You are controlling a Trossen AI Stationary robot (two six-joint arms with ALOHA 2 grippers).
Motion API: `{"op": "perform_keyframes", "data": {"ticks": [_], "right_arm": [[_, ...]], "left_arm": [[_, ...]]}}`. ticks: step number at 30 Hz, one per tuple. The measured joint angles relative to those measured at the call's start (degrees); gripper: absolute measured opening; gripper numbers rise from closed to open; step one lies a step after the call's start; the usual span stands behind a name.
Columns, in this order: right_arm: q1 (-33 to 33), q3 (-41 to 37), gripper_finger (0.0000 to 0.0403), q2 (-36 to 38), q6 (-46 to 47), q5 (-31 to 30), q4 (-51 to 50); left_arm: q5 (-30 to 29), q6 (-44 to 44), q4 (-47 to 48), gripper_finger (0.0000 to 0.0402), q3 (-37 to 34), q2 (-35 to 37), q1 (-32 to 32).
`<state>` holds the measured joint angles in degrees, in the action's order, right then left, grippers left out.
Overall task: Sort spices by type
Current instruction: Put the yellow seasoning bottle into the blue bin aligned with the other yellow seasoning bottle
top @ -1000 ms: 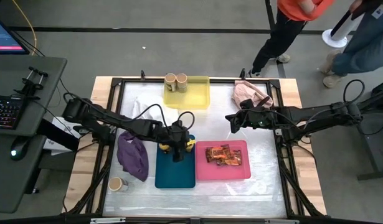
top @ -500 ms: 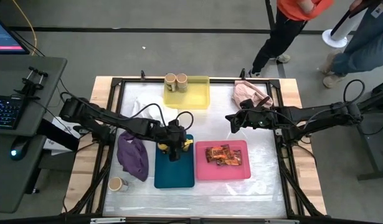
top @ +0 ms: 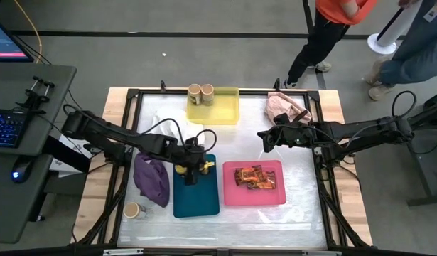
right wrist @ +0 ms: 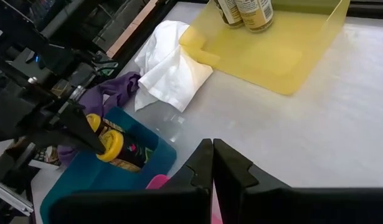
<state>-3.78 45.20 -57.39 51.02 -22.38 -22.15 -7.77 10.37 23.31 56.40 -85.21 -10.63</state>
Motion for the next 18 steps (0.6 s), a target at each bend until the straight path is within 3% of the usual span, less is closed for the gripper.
{"op": "perform_keyframes", "data": {"ticks": [6,18], "right_arm": [[0.0,0.0,0.0000,0.0,0.0,0.0,0.0],[0.0,0.0,0.0000,0.0,-0.1,-0.3,0.0]], "left_arm": [[0.0,0.0,6.0,0.0000,0.0,2.7,0.0],[-0.5,-1.0,3.3,0.0000,0.0,3.2,1.4]]}}
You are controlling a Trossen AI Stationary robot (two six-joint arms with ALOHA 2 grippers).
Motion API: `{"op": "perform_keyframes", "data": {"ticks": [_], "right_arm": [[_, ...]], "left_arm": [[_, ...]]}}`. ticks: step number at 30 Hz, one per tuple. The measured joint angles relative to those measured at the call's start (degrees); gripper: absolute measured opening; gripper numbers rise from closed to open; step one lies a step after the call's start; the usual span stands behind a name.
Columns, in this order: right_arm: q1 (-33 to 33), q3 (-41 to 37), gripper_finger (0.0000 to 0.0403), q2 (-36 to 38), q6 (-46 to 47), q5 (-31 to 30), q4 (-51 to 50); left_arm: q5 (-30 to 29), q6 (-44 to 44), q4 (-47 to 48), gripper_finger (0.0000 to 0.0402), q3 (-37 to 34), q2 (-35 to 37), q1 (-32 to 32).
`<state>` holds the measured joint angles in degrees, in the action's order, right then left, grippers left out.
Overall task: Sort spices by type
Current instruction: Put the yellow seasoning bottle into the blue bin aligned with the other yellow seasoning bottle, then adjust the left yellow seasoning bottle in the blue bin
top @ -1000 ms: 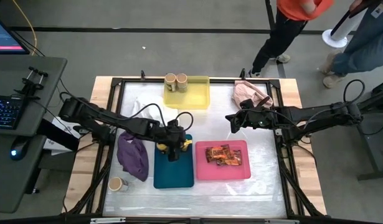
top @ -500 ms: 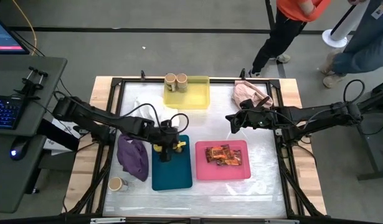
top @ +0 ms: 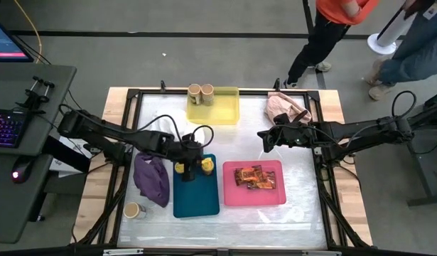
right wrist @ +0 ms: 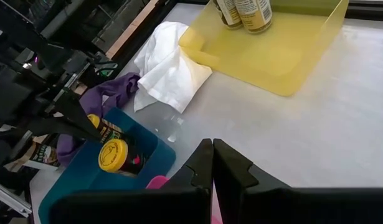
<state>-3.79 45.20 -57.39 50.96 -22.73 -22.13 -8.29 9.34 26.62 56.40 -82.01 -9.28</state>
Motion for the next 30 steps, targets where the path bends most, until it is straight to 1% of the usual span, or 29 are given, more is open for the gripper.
{"op": "perform_keyframes", "data": {"ticks": [3,7,12,14,16,18,21,25,27,30], "right_arm": [[0.0,0.0,0.0000,0.0,0.0,0.0,0.0],[0.0,0.0,0.0000,0.0,-0.2,-0.1,0.1],[0.1,0.0,0.0000,0.0,-0.3,-0.1,0.7],[0.4,0.0,0.0000,0.0,-0.4,0.0,1.0],[0.8,0.0,0.0000,0.0,-0.4,0.5,1.0],[1.2,0.0,0.0000,0.0,-0.7,1.3,1.0],[1.3,0.0,0.0000,0.0,-1.2,1.7,1.0],[1.3,0.0,0.0000,0.0,-2.4,1.7,1.0],[1.3,0.0,0.0000,0.0,-2.6,1.7,1.0],[1.3,0.0,0.0000,-0.4,-2.6,1.7,1.0]], "left_arm": [[0.0,0.4,-1.7,0.0000,0.0,0.6,0.3],[0.0,1.0,-0.2,0.0000,0.0,2.3,0.1],[-0.1,3.2,2.3,0.0000,0.1,7.6,-1.0],[-1.2,4.7,3.7,0.0000,0.1,9.9,-1.7],[-2.6,7.5,6.9,0.0000,0.1,12.2,-2.5],[-2.6,12.4,11.8,0.0000,0.2,14.0,-3.2],[-0.4,20.4,20.4,0.0000,0.4,16.1,-4.6],[3.2,29.3,31.3,0.0000,1.6,16.7,-6.1],[6.4,30.6,33.9,0.0000,1.4,16.0,-6.2],[7.2,29.5,33.5,0.0000,-0.2,14.3,-6.2]]}}
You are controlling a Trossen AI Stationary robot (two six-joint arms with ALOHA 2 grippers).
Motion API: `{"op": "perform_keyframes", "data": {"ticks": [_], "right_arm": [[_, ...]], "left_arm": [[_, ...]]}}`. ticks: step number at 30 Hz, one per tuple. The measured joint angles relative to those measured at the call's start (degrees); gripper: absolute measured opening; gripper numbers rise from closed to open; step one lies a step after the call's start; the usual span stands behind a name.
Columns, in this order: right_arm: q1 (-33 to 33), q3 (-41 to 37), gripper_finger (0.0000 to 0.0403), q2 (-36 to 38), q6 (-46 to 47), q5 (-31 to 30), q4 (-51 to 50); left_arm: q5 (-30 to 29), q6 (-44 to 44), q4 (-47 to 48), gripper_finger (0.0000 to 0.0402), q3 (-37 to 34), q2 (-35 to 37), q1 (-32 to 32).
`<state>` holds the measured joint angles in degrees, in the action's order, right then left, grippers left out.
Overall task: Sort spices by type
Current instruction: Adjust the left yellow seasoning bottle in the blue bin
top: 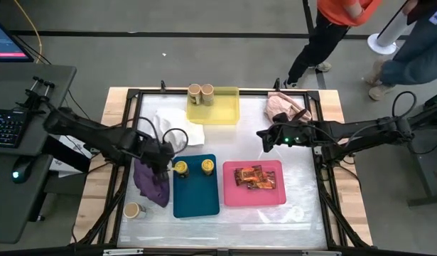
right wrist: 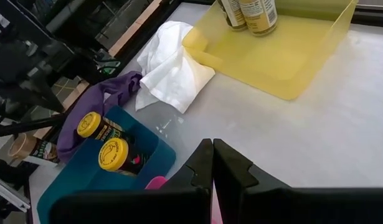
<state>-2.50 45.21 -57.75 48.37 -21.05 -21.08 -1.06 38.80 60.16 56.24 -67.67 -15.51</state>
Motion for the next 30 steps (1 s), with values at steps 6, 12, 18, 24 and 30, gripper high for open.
{"op": "perform_keyframes", "data": {"ticks": [6,12,18,24,30], "right_arm": [[0.0,0.0,0.0000,-1.1,-0.4,0.0,-0.1],[0.0,0.0,0.0000,-2.4,-0.4,0.1,0.2],[0.0,0.0,0.0000,-2.7,-0.4,0.2,0.6],[0.0,0.0,0.0000,-2.7,-0.4,0.6,0.7],[0.0,0.0,0.0000,-2.7,-0.4,0.6,0.8]], "left_arm": [[-1.1,-4.2,-1.0,0.0000,-1.1,-5.3,1.0],[-1.5,-9.2,-3.6,0.0000,-1.1,-10.6,1.0],[-4.4,-10.6,-5.0,0.0000,-1.1,-13.6,1.0],[-4.5,-12.0,-7.6,0.0000,-1.1,-13.9,1.0],[-4.5,-13.5,-10.8,0.0000,-1.1,-13.9,1.0]]}}
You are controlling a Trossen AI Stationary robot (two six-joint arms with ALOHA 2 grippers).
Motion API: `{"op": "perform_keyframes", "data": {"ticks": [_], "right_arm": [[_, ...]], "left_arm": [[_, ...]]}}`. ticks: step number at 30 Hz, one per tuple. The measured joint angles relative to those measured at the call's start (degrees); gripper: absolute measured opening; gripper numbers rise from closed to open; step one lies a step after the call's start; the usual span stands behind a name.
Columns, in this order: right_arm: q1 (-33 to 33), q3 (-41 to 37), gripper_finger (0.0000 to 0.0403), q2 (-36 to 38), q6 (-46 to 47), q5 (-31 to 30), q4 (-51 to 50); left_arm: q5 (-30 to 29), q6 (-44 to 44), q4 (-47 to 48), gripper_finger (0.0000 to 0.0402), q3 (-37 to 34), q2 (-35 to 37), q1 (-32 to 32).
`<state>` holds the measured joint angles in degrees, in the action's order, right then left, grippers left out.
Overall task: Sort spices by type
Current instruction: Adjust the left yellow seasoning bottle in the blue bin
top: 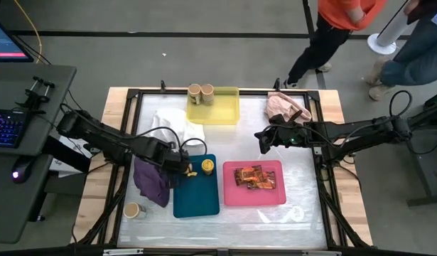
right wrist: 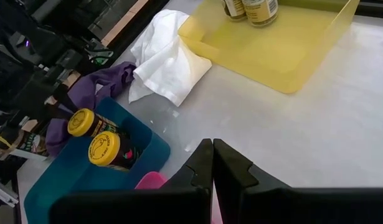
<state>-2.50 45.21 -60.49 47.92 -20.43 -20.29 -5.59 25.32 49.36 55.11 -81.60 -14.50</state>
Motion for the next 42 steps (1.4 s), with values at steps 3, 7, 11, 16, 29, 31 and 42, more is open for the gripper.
{"op": "perform_keyframes", "data": {"ticks": [3,7,11,16,29,31,42], "right_arm": [[0.0,0.0,0.0000,0.0,0.0,0.0,0.0],[0.0,0.0,0.0000,0.0,0.0,0.0,0.0],[0.0,0.0,0.0000,0.0,0.0,0.0,0.1],[0.0,0.0,0.0000,0.0,0.0,0.0,0.3],[0.0,0.0,0.0000,0.0,0.0,0.0,0.4],[0.0,0.0,0.0000,0.0,0.0,0.0,0.5],[0.0,0.0,0.0000,0.0,0.0,0.0,0.5]], "left_arm": [[0.0,-0.1,-0.8,0.0000,0.0,-0.1,0.0],[0.0,-0.1,-1.4,0.0000,0.0,-0.5,0.0],[0.0,-1.0,-2.0,0.0000,0.0,-1.7,0.0],[0.2,-2.1,-3.8,0.0000,0.0,-4.4,0.0],[-1.1,-2.1,-9.3,0.0000,0.0,-5.9,0.0],[-1.1,-2.6,-9.4,0.0000,0.0,-5.9,0.2],[-1.6,-3.5,-10.3,0.0000,0.0,-5.9,1.4]]}}
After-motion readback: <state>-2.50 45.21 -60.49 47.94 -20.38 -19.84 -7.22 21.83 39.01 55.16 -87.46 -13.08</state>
